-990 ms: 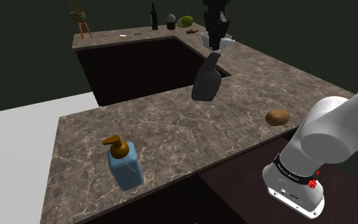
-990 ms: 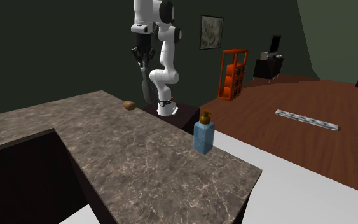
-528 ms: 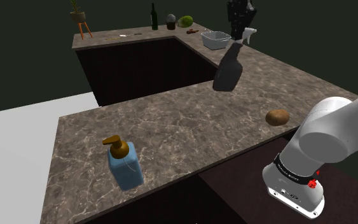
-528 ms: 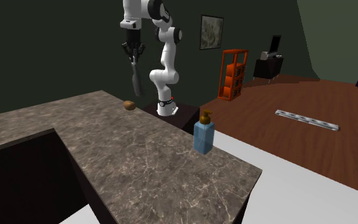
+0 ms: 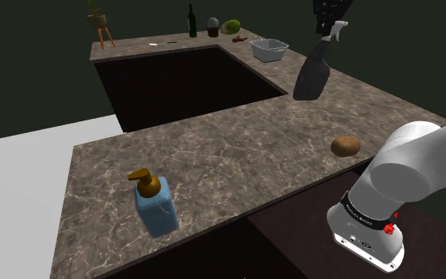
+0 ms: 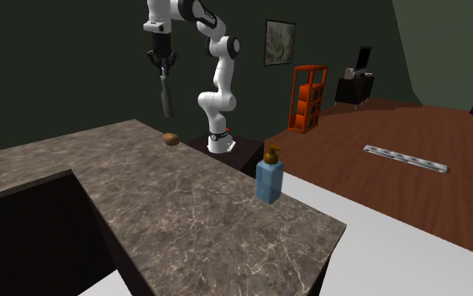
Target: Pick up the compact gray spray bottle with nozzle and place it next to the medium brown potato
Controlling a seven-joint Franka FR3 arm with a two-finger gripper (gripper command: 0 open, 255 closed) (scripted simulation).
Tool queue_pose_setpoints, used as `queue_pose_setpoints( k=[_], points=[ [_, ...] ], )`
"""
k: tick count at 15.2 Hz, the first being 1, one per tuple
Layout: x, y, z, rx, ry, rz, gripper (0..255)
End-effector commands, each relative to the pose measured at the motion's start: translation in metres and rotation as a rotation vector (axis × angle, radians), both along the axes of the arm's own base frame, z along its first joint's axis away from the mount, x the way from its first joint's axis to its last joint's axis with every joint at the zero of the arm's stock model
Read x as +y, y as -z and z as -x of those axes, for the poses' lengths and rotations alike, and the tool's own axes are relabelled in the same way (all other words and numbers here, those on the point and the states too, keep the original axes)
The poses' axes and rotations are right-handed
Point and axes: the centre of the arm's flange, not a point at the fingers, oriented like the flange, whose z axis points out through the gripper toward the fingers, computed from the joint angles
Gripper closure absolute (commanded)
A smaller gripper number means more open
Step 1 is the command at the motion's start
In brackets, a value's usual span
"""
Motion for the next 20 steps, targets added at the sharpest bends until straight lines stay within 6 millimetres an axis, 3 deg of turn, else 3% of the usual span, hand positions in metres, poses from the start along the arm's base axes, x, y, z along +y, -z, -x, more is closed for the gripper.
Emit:
queue_pose_setpoints(
  k=[1,13,20],
  points=[
    [-0.027,-0.006,0.01,0.0,-0.001,0.0,255],
    [-0.174,-0.04,0.051,0.0,-0.001,0.0,255],
    [-0.174,-0.003,0.051,0.0,-0.001,0.0,255]
  ],
)
